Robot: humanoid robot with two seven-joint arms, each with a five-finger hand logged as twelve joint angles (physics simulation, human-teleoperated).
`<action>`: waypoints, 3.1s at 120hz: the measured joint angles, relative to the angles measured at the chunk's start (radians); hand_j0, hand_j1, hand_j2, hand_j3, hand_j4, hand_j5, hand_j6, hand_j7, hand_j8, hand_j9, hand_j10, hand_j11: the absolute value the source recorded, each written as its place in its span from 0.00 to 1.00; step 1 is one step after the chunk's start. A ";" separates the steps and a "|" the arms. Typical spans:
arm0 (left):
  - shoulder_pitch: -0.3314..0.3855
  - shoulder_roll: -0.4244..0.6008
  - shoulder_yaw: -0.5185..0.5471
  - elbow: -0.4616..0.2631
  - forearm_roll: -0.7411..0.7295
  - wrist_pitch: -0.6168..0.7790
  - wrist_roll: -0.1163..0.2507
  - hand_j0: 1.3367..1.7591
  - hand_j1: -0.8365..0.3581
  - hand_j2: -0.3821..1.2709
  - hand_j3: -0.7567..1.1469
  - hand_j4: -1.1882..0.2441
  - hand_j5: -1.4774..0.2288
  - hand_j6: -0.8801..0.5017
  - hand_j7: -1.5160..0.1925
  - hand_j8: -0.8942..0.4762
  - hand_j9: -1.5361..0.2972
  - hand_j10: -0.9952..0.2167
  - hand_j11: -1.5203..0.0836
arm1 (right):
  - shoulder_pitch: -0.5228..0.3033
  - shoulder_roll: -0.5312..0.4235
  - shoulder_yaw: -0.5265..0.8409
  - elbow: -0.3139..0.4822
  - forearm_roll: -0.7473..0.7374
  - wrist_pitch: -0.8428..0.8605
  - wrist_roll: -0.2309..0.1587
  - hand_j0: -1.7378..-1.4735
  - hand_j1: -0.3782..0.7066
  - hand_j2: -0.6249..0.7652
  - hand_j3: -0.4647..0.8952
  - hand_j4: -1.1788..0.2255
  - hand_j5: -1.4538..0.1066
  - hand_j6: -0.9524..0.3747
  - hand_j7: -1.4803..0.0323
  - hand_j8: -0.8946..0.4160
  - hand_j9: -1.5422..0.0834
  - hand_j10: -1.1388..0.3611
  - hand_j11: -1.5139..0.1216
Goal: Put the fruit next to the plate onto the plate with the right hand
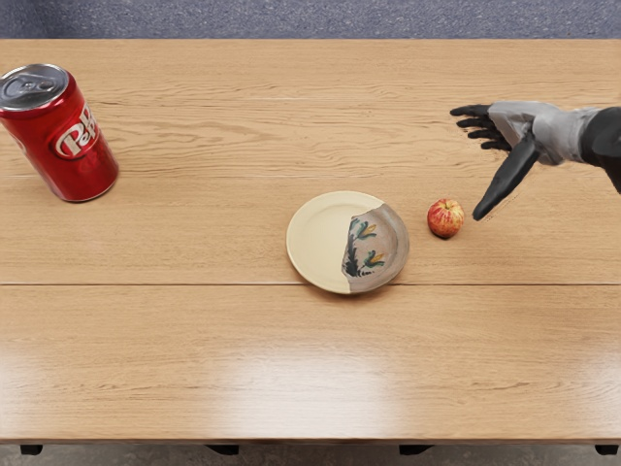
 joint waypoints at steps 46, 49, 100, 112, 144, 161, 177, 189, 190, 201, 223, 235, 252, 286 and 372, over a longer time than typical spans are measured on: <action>0.000 0.000 0.000 0.000 0.000 0.000 0.000 0.76 0.99 0.23 0.40 0.83 0.87 0.64 0.89 0.65 0.84 0.82 0.95 | 0.017 0.192 -0.225 0.002 -0.284 -0.376 -0.017 0.30 0.06 0.45 0.34 0.82 0.91 0.69 0.95 0.66 0.92 0.74 0.90; 0.000 0.000 0.000 0.000 0.000 0.000 0.000 0.76 0.99 0.23 0.40 0.83 0.87 0.64 0.89 0.65 0.84 0.82 0.95 | 0.018 0.198 -0.236 0.002 -0.291 -0.399 -0.018 0.30 0.06 0.45 0.34 0.82 0.91 0.69 0.95 0.66 0.92 0.74 0.90; 0.000 0.000 0.000 0.000 0.000 0.000 0.000 0.76 0.99 0.23 0.40 0.83 0.87 0.64 0.89 0.65 0.84 0.82 0.95 | 0.113 0.269 -0.515 -0.057 -0.323 -0.496 -0.018 0.30 0.06 0.45 0.34 0.81 0.90 0.69 0.95 0.65 0.92 0.73 0.90; 0.000 0.000 0.000 0.000 0.000 0.000 0.000 0.76 0.99 0.23 0.40 0.83 0.87 0.64 0.89 0.65 0.84 0.82 0.95 | 0.116 0.305 -0.530 -0.093 -0.347 -0.537 -0.018 0.30 0.09 0.44 0.34 0.80 0.88 0.67 0.93 0.64 0.90 0.72 0.88; 0.000 0.000 0.000 0.000 0.000 0.000 0.000 0.76 0.99 0.23 0.40 0.83 0.87 0.64 0.89 0.65 0.84 0.82 0.95 | 0.069 0.383 -0.555 -0.168 -0.365 -0.628 -0.018 0.30 0.13 0.44 0.34 0.77 0.85 0.64 0.90 0.61 0.87 0.69 0.85; 0.000 0.000 0.000 0.000 0.000 0.000 0.000 0.76 0.99 0.23 0.40 0.83 0.87 0.64 0.89 0.65 0.84 0.82 0.95 | 0.050 0.386 -0.557 -0.178 -0.366 -0.635 -0.018 0.30 0.18 0.43 0.34 0.74 0.82 0.61 0.86 0.58 0.84 0.67 0.82; 0.000 0.000 0.000 0.000 0.000 0.000 0.000 0.76 0.99 0.23 0.40 0.83 0.87 0.64 0.89 0.65 0.84 0.82 0.95 | 0.041 0.386 -0.556 -0.180 -0.365 -0.637 -0.018 0.30 0.24 0.42 0.34 0.70 0.77 0.57 0.81 0.53 0.79 0.63 0.77; 0.000 0.000 0.000 0.000 0.000 0.000 0.000 0.76 0.99 0.23 0.40 0.83 0.87 0.64 0.89 0.65 0.84 0.82 0.95 | 0.033 0.385 -0.555 -0.181 -0.364 -0.638 -0.018 0.30 0.28 0.42 0.34 0.67 0.74 0.54 0.78 0.50 0.76 0.60 0.74; 0.000 0.000 0.000 0.000 0.000 0.000 0.000 0.76 0.99 0.23 0.40 0.83 0.87 0.64 0.89 0.65 0.84 0.82 0.95 | 0.032 0.385 -0.555 -0.181 -0.364 -0.638 -0.018 0.30 0.28 0.42 0.34 0.67 0.74 0.54 0.78 0.50 0.76 0.60 0.74; 0.000 0.000 0.000 0.000 0.000 0.000 0.000 0.76 0.99 0.23 0.40 0.83 0.87 0.64 0.89 0.65 0.84 0.82 0.95 | 0.025 0.387 -0.558 -0.181 -0.366 -0.656 -0.018 0.30 0.32 0.41 0.34 0.65 0.71 0.52 0.75 0.48 0.74 0.58 0.72; 0.000 0.000 0.000 0.000 0.000 0.000 0.000 0.76 0.99 0.23 0.40 0.83 0.87 0.64 0.89 0.65 0.84 0.82 0.95 | 0.019 0.395 -0.595 -0.184 -0.374 -0.678 -0.018 0.33 0.40 0.37 0.42 0.60 0.65 0.46 0.69 0.42 0.68 0.53 0.66; 0.000 0.000 0.000 0.000 0.000 0.000 0.000 0.76 0.99 0.23 0.40 0.83 0.87 0.64 0.89 0.65 0.84 0.82 0.95 | 0.017 0.397 -0.598 -0.185 -0.374 -0.682 -0.018 0.35 0.41 0.31 0.52 0.54 0.59 0.41 0.62 0.36 0.62 0.48 0.60; 0.000 0.000 0.000 0.000 0.000 0.000 0.000 0.76 0.99 0.23 0.40 0.83 0.87 0.64 0.89 0.65 0.84 0.82 0.95 | 0.018 0.399 -0.596 -0.183 -0.366 -0.683 -0.018 0.27 0.44 0.33 0.55 0.45 0.49 0.31 0.52 0.28 0.53 0.40 0.51; 0.000 0.000 0.000 0.000 0.000 0.000 0.000 0.76 0.99 0.23 0.40 0.83 0.87 0.64 0.89 0.65 0.84 0.82 0.95 | 0.024 0.391 -0.553 -0.180 -0.359 -0.683 -0.020 0.32 0.51 0.48 0.34 0.37 0.37 0.31 0.41 0.32 0.42 0.38 0.40; 0.000 0.000 0.000 0.000 0.000 0.000 0.000 0.76 0.99 0.23 0.40 0.83 0.87 0.64 0.89 0.65 0.84 0.82 0.95 | -0.075 0.568 -0.289 -0.056 -0.330 -0.683 -0.019 0.31 0.58 0.58 0.34 0.38 0.37 0.33 0.42 0.36 0.43 0.40 0.41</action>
